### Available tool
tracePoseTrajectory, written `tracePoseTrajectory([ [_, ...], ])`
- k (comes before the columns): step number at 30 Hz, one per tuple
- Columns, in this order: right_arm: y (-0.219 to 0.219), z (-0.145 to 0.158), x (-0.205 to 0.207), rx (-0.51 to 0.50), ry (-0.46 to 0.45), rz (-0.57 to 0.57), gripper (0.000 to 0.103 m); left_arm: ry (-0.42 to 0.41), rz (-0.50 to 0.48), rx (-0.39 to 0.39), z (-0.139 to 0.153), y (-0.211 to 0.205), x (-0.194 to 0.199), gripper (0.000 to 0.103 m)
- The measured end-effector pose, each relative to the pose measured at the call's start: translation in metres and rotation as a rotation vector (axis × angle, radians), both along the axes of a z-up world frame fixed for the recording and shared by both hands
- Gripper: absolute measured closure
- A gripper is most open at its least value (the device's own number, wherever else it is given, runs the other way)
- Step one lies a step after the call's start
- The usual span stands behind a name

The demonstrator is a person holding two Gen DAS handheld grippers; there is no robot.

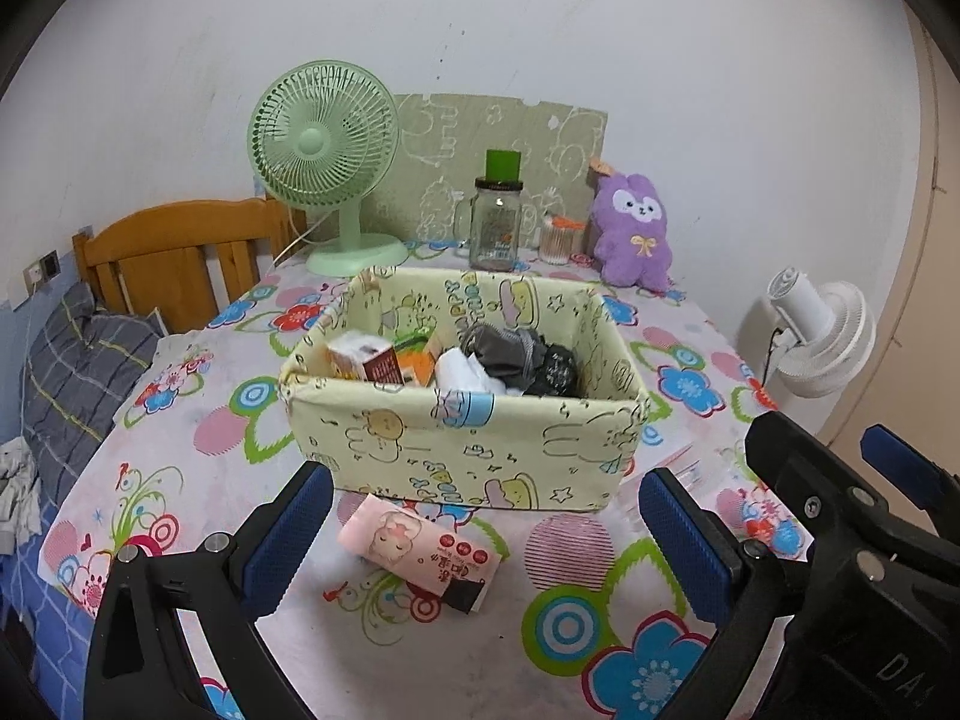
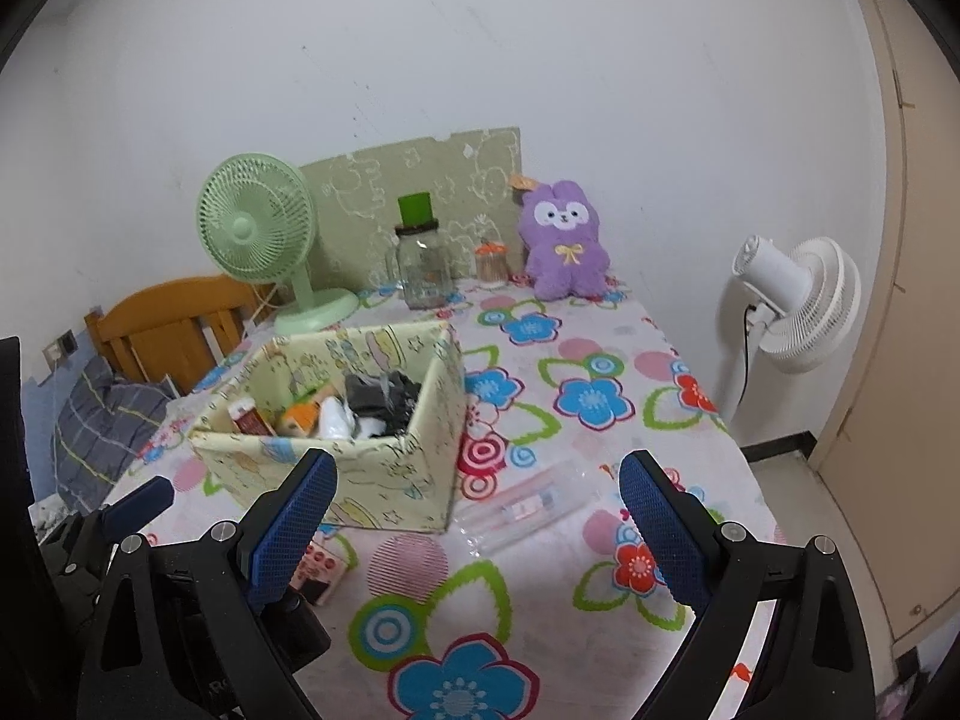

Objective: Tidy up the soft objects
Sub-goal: 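Move the right tool to the clear plastic sleeve and grasp it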

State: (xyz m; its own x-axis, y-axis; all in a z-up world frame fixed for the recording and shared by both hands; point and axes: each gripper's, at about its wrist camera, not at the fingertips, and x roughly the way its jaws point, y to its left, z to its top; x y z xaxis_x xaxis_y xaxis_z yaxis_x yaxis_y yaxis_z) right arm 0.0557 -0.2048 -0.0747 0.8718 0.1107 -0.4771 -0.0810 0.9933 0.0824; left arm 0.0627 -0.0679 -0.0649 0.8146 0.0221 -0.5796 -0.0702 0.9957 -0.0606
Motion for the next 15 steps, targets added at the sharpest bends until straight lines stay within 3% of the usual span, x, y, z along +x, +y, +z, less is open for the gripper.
tracePoseTrajectory([
  [10,-0.011,-0.031,0.025,0.017,0.09,-0.022,0.006,0.056,-0.01,0.046,-0.027,-0.018,0.018,0.0],
  [15,-0.016,-0.041,0.039,0.026,0.124,-0.042,0.006,0.098,-0.001,0.028,-0.037,-0.022,0.029,0.0],
])
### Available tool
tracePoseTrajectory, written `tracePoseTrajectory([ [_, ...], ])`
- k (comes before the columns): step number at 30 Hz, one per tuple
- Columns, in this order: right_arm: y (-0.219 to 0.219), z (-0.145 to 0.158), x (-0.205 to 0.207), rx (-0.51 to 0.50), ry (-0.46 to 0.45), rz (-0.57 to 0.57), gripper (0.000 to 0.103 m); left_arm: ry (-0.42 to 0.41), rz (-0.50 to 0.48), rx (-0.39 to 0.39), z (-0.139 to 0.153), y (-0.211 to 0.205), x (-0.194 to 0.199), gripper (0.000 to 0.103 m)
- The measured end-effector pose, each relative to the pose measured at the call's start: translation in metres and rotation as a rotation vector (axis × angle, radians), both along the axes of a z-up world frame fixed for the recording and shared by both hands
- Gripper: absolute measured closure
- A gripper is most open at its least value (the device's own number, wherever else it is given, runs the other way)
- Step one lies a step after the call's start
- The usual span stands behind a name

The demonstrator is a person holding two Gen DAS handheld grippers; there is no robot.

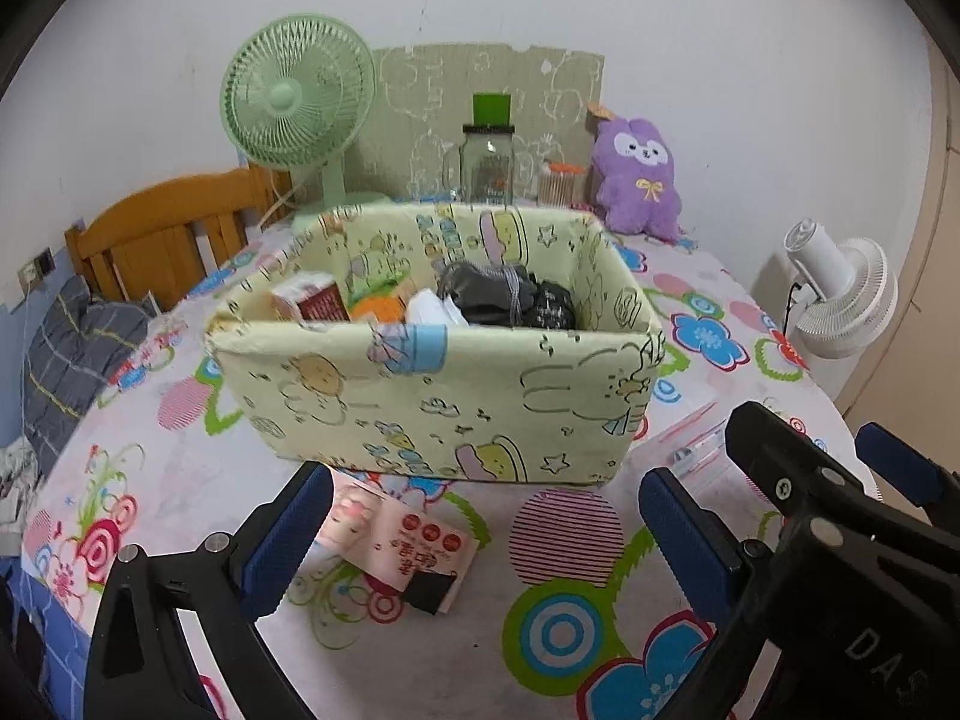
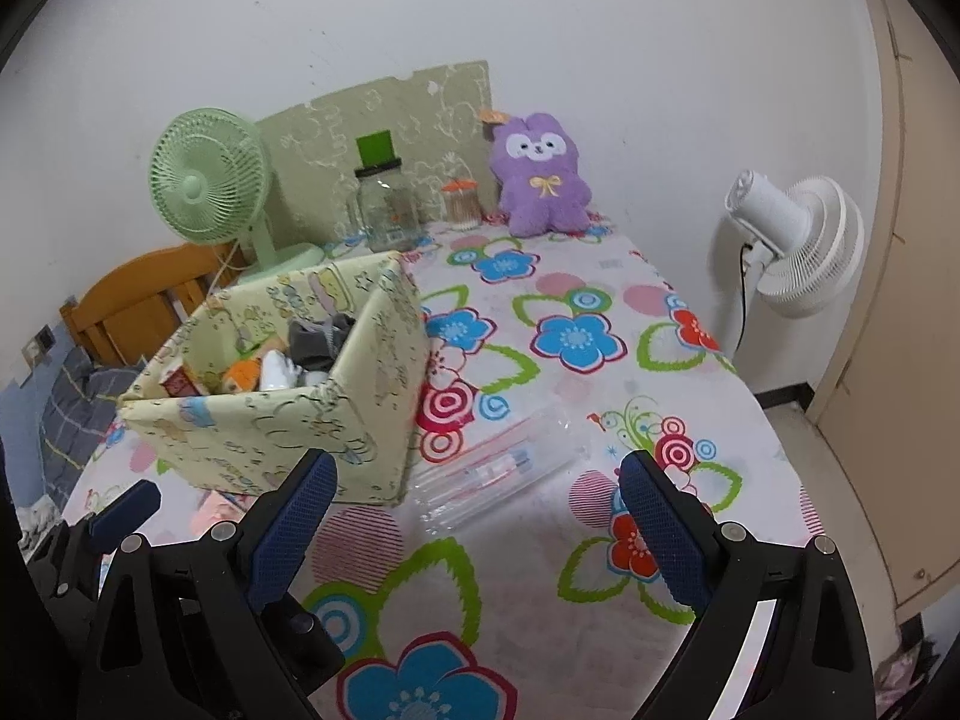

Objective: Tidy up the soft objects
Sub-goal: 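Move the right tool to the clear plastic sleeve and grasp it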

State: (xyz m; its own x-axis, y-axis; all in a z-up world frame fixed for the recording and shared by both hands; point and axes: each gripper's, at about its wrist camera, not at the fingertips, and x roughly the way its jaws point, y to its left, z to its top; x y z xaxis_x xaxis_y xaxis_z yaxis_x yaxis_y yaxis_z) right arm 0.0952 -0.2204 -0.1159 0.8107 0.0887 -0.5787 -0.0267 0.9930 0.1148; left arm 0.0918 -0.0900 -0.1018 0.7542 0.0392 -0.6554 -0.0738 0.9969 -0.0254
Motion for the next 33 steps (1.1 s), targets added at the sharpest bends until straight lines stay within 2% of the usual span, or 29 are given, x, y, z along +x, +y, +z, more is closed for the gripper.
tracePoseTrajectory([
  [10,-0.005,-0.022,0.032,0.005,0.091,-0.017,0.012,0.057,0.018,0.026,-0.022,-0.011,0.021,0.0],
  [18,-0.007,-0.038,0.056,0.029,0.156,-0.022,0.017,0.102,0.02,0.011,-0.035,-0.008,0.036,0.0],
  [25,-0.006,-0.049,0.071,0.006,0.186,-0.035,0.019,0.131,0.006,0.012,-0.044,-0.008,0.042,0.0],
  [30,-0.005,-0.057,0.079,0.014,0.228,-0.032,0.03,0.145,0.001,0.014,-0.046,-0.008,0.046,0.0],
  [33,0.0,-0.059,0.08,-0.022,0.232,-0.034,0.044,0.146,0.003,0.015,-0.047,-0.008,0.046,0.0],
])
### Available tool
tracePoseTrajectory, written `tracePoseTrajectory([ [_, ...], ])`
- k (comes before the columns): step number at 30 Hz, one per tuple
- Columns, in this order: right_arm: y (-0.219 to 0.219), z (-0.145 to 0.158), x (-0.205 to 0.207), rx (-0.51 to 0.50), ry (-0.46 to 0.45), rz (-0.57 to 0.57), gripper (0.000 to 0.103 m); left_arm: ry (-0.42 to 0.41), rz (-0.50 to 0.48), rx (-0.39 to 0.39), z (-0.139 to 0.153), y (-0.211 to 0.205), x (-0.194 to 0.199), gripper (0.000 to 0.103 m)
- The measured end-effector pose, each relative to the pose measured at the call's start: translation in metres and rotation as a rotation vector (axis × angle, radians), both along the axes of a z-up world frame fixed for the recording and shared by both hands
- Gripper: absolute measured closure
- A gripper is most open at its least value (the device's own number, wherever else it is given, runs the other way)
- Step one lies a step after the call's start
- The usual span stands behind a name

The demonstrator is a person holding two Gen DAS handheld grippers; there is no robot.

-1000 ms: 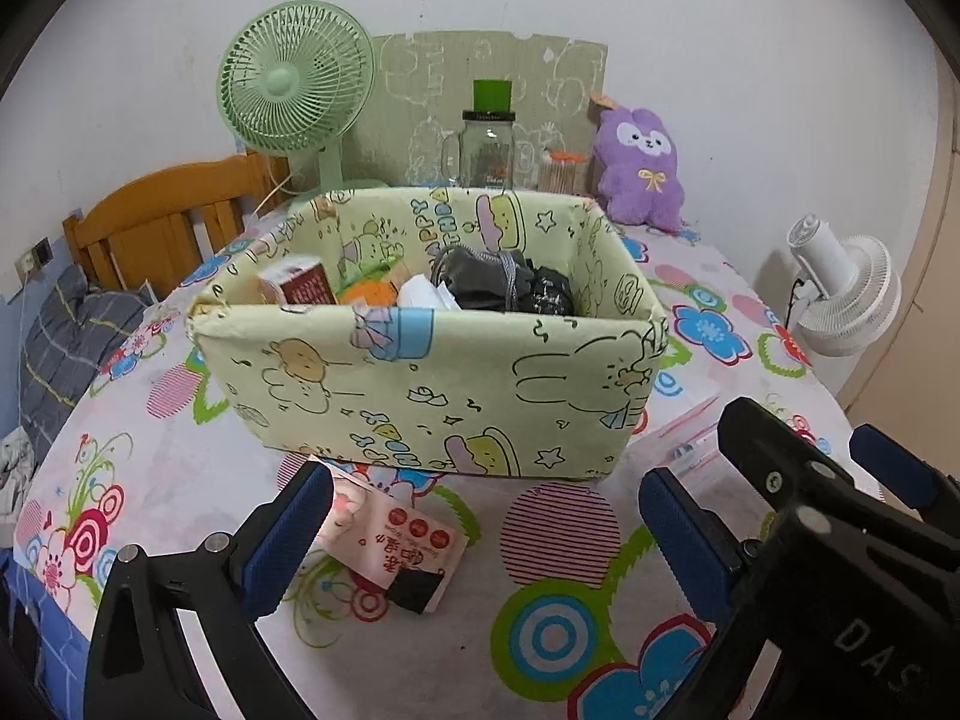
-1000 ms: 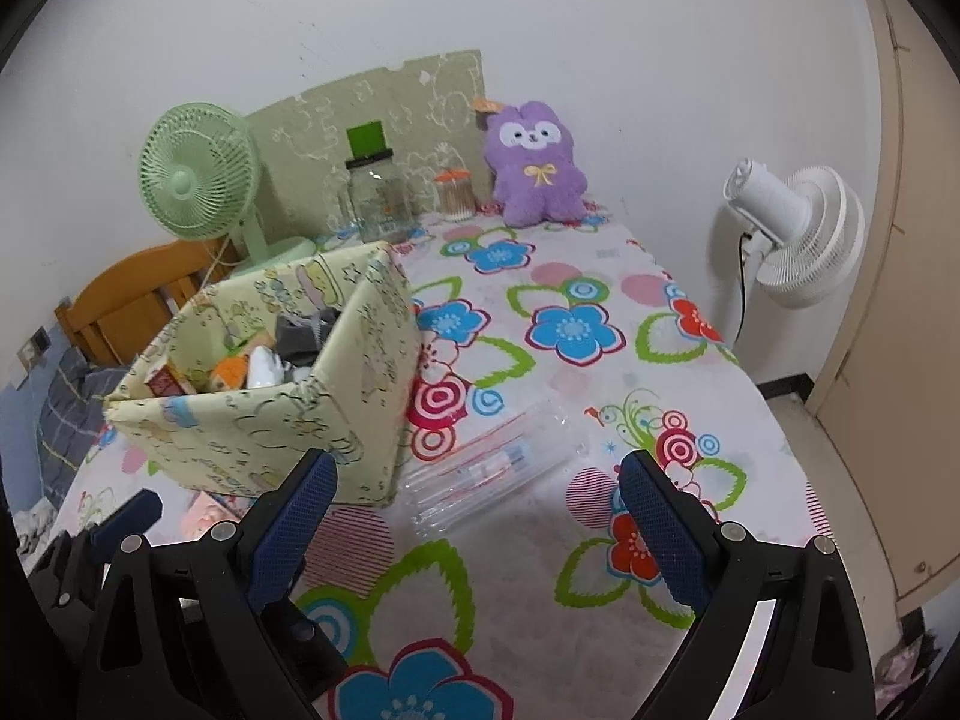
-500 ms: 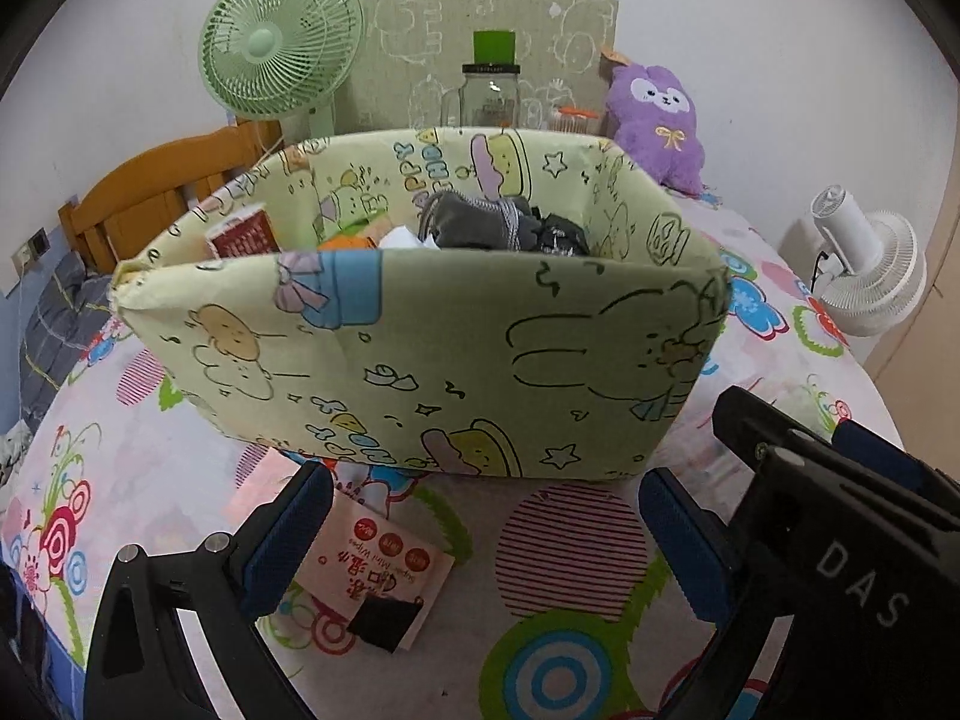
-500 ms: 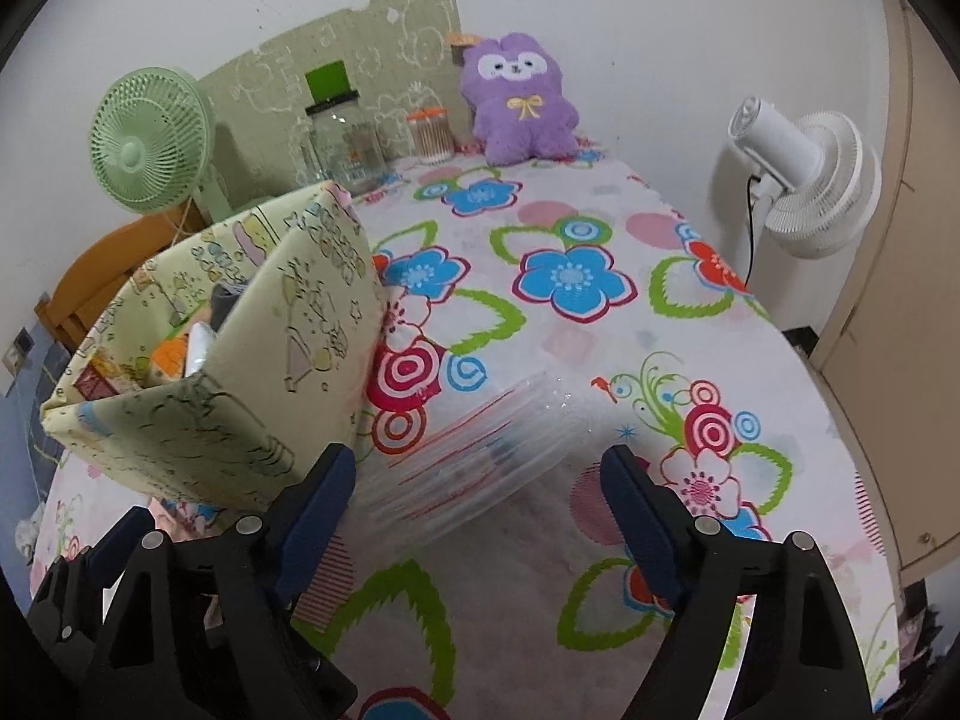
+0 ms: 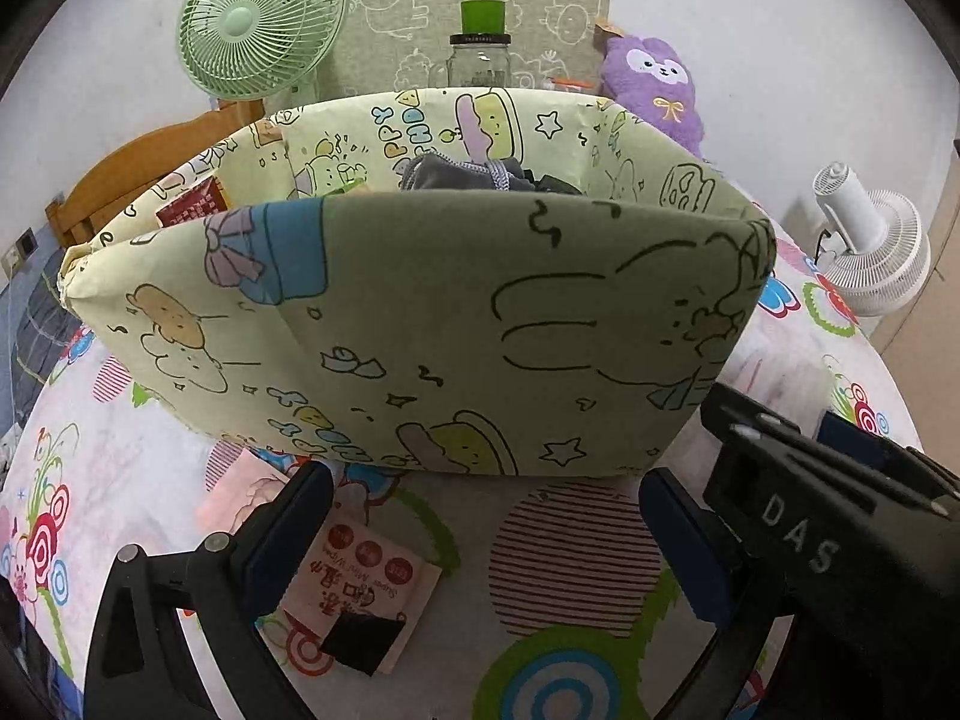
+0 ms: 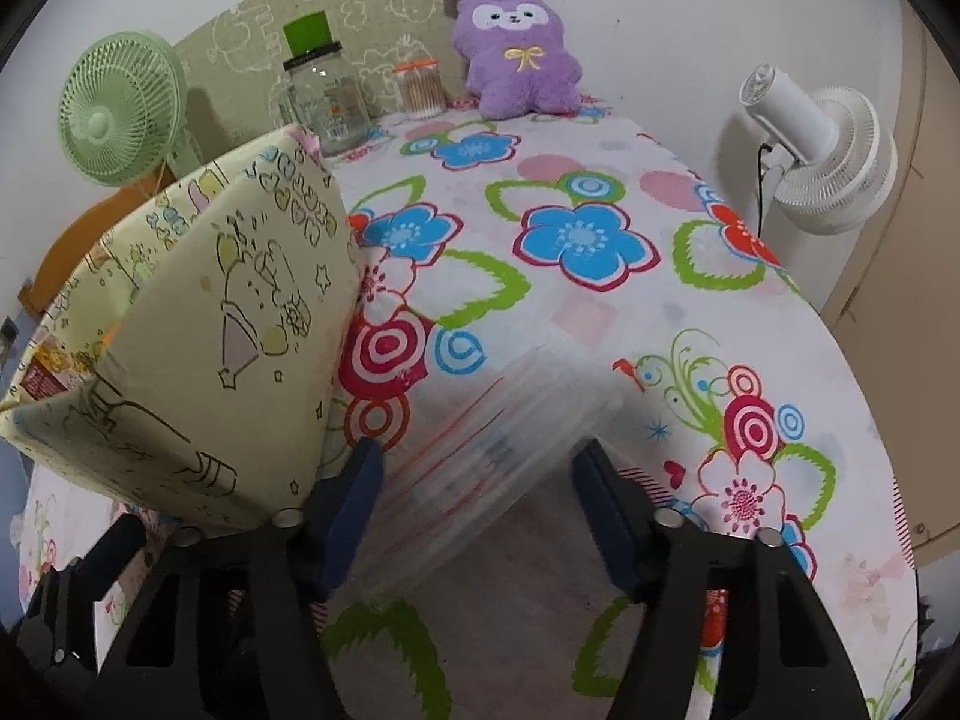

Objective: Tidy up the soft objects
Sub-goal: 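Move the right tool to the clear plastic sleeve and grasp it, then lift the clear plastic sleeve with the right tool while the left tool approaches the pink packet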

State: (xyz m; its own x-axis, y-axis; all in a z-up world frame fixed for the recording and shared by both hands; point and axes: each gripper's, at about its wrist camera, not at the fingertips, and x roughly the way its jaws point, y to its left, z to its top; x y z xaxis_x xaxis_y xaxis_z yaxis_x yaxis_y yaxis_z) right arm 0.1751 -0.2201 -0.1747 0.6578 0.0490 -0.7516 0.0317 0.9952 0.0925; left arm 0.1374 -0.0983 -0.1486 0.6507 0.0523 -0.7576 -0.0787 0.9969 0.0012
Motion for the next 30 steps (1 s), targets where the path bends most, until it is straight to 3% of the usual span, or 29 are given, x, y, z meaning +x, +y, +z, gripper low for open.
tracePoseTrajectory([
  [3,0.003,0.0,-0.003,-0.005,-0.008,0.013,0.053,0.002,-0.001,0.004,0.0,-0.001,0.002,0.001],
  [5,0.004,0.001,-0.007,0.002,-0.011,0.023,0.065,0.005,-0.002,0.013,0.0,-0.002,0.002,0.001],
  [11,0.013,0.004,-0.021,-0.006,-0.017,0.062,0.078,0.006,-0.011,0.044,0.0,-0.006,-0.004,0.001],
  [30,0.04,0.015,-0.064,0.005,-0.049,0.1,0.082,0.006,0.051,0.049,0.002,0.024,-0.034,0.001],
])
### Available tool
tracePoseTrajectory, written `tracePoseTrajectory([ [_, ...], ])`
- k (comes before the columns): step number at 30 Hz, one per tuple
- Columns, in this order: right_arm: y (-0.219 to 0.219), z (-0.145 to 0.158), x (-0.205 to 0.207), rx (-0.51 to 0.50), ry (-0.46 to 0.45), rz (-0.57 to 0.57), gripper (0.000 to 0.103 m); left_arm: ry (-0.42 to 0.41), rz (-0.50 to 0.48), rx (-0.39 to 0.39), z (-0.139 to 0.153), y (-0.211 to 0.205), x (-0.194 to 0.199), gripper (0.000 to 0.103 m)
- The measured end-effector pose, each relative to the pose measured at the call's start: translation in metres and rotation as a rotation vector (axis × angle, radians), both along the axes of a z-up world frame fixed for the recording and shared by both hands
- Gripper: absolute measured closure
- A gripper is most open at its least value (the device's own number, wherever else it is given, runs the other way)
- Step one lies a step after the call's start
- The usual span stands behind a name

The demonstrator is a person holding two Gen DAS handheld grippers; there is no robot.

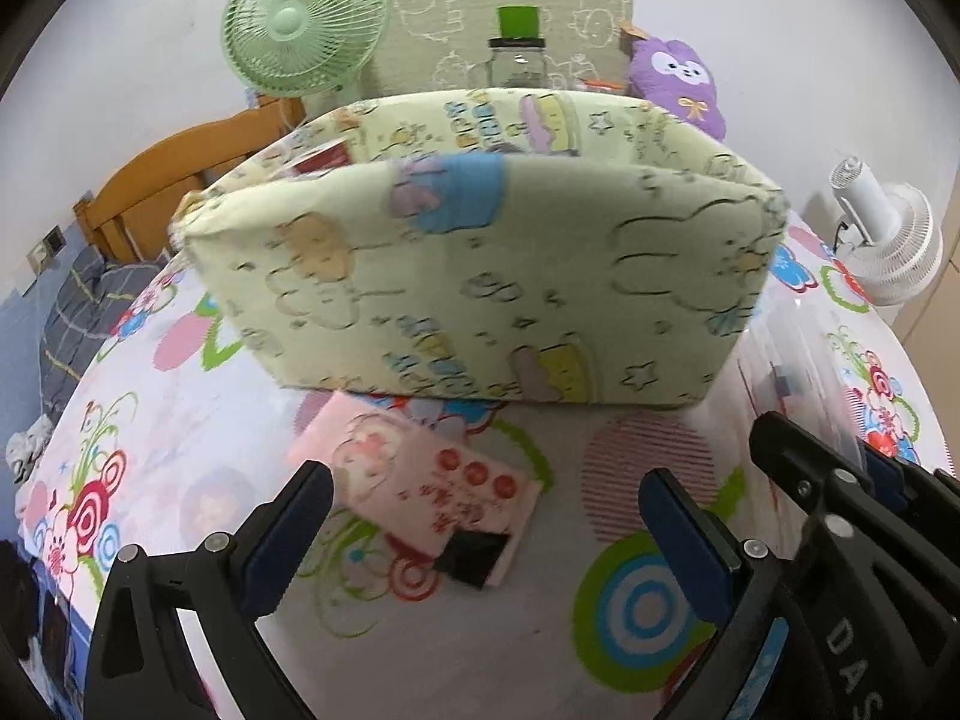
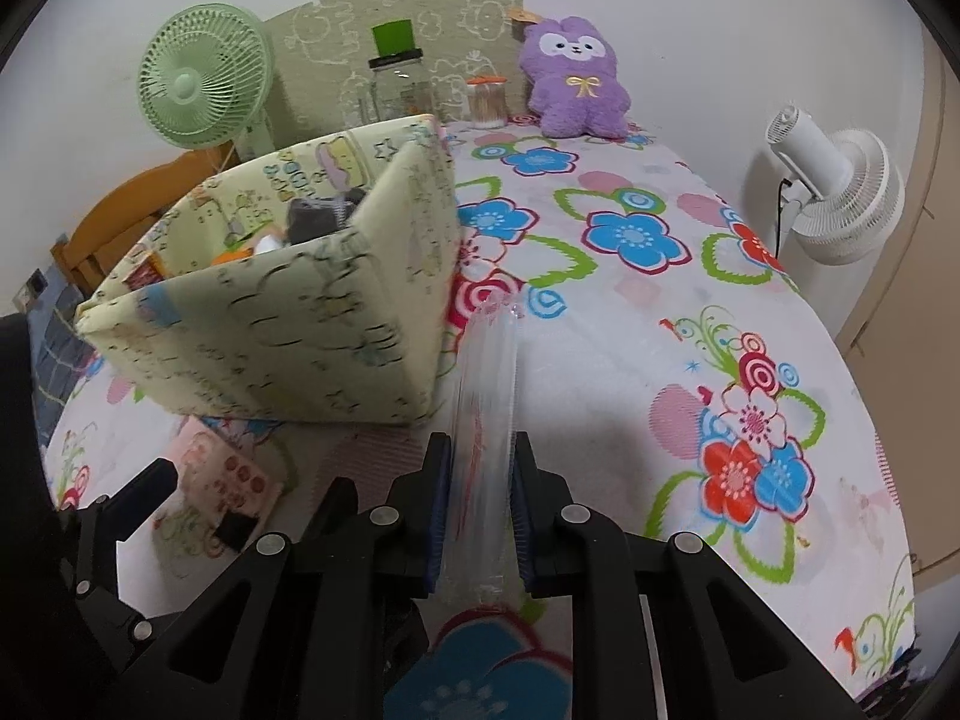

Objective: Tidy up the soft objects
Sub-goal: 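Lift the clear plastic sleeve with the right tool while the left tool approaches the pink packet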

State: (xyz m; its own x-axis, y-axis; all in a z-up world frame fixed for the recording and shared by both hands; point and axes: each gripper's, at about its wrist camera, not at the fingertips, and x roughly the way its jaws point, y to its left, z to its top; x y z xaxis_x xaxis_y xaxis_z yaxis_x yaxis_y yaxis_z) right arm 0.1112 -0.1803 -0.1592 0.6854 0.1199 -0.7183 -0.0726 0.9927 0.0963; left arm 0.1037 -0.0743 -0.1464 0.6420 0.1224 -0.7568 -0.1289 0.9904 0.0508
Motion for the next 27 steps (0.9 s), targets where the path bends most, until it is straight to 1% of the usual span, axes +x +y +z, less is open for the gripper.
tracePoseTrajectory([
  [4,0.01,-0.001,-0.005,0.001,0.0,0.014,0.082,0.019,0.017,-0.009,-0.004,0.009,-0.001,0.001],
  [8,0.015,-0.003,-0.007,-0.005,0.003,0.005,0.082,0.035,0.015,-0.015,-0.006,0.013,-0.001,0.001],
  [18,0.01,-0.006,-0.003,0.008,0.006,-0.027,0.082,0.046,-0.02,-0.014,-0.008,0.01,0.008,0.001],
  [27,0.002,-0.003,-0.006,0.004,0.006,-0.07,0.082,0.044,-0.011,-0.017,-0.008,0.011,0.011,0.0],
])
